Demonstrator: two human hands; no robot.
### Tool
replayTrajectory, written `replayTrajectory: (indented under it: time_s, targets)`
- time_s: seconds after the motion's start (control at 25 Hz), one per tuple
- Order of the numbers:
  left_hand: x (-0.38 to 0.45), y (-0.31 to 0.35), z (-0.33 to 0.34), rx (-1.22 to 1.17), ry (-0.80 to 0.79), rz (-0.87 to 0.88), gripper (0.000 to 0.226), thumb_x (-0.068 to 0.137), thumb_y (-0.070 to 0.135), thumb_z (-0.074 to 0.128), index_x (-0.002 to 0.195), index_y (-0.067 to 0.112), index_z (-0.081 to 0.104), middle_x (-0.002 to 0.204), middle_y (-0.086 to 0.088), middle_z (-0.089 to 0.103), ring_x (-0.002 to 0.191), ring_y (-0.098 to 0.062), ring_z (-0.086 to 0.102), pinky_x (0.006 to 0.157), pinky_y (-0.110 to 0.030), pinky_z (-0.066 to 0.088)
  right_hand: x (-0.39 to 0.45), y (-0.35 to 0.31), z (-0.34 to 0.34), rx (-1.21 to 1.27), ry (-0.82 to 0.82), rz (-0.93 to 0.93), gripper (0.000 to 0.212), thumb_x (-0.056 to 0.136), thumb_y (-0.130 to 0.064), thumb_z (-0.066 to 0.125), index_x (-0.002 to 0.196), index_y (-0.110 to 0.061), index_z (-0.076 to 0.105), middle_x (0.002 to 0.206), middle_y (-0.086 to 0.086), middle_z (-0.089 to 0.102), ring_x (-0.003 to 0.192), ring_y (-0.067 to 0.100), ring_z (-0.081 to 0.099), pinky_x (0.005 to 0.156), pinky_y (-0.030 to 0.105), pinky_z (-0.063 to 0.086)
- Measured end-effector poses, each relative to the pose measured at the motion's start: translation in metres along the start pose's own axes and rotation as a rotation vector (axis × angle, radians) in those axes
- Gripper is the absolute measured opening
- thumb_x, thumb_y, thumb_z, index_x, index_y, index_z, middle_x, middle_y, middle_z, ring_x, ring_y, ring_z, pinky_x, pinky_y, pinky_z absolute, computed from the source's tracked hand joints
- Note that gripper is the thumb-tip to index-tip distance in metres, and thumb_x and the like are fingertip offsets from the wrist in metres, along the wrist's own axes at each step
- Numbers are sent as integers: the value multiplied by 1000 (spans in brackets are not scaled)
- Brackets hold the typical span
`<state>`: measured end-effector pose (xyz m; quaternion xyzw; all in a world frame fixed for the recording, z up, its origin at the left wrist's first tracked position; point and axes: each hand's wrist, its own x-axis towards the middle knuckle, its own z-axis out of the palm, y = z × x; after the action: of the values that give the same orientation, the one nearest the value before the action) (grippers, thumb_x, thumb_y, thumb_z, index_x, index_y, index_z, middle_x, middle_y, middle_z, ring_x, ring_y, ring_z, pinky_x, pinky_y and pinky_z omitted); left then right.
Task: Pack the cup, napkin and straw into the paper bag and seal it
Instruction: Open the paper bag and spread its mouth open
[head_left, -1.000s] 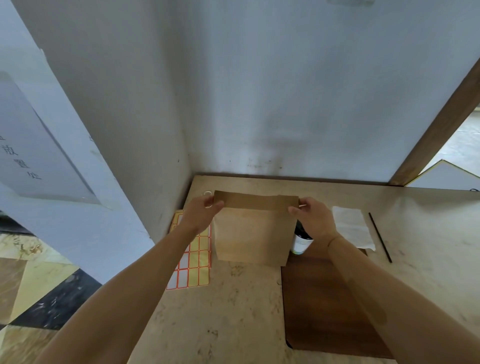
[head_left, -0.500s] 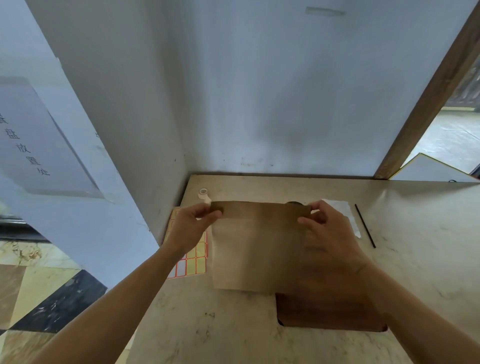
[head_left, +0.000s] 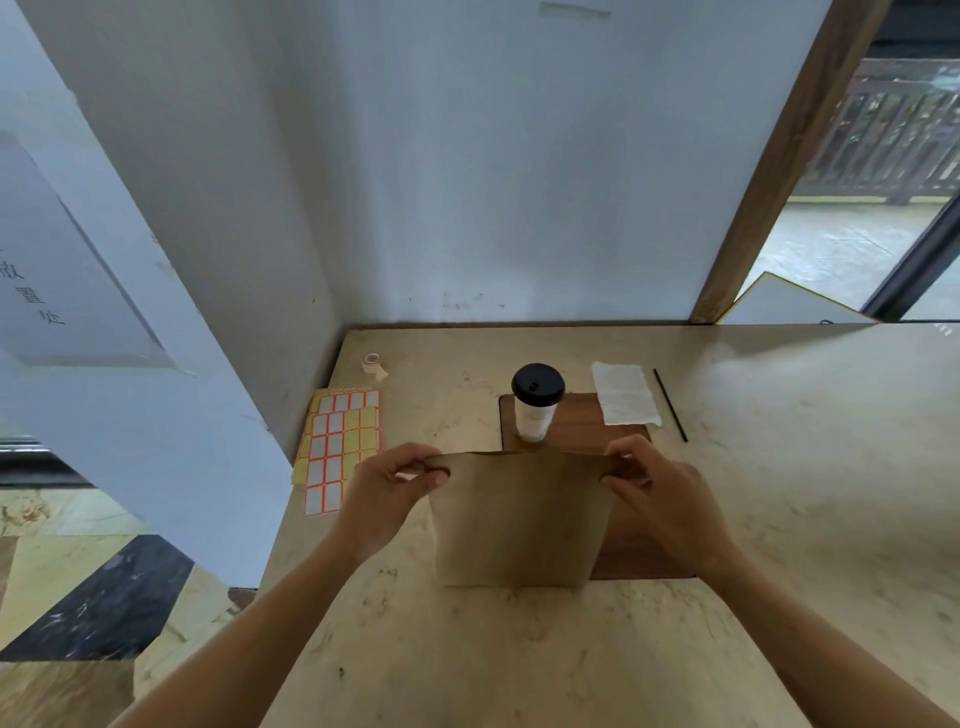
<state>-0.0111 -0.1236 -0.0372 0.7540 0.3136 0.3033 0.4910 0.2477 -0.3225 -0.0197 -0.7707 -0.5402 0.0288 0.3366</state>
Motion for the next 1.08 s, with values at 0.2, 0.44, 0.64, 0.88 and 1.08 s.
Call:
replayTrajectory:
  time_s: [0.2,0.44,0.64,0.88,1.08]
  targets:
    - [-6,8,3,205,9,66,32,82,7,72,97,35,66,90,16,68,88,0,62,71,-12,46,-7,-2,-1,-197,16,-110,40,87,-24,69,123,-36,55,92,-14,69,76,2,62,63,20,54]
    - [0,18,8,572,-45,375,39,85,15,71,119,29,62,110,7,63,94,-9,59,76,-25,53,1,-19,7,-354,55,-245,48,82,-22,73,129,-28,60,115,-6,66,97,16,62,75,28,53]
    - [4,15,17,727,-11,518,27,85,20,72,111,25,65,117,-2,60,101,-17,56,82,-37,52,3,-27,15,-438,106,-310,38,79,-20,77,115,-21,69,117,4,66,109,28,59,82,43,53]
    - [11,27,10,940,-119,709,14,86,27,66,99,25,64,97,2,66,94,-20,53,82,-38,44,11,-30,16,-543,145,-435,15,78,-23,76,90,-16,71,101,3,66,94,26,53,76,38,43]
    - [20,55,7,1029,-219,570,53,101,50,24,79,26,65,69,9,65,71,-12,53,78,-36,37,18,-44,7,-519,-26,-473,43,95,-47,46,70,-21,68,71,-5,65,69,17,53,65,35,44]
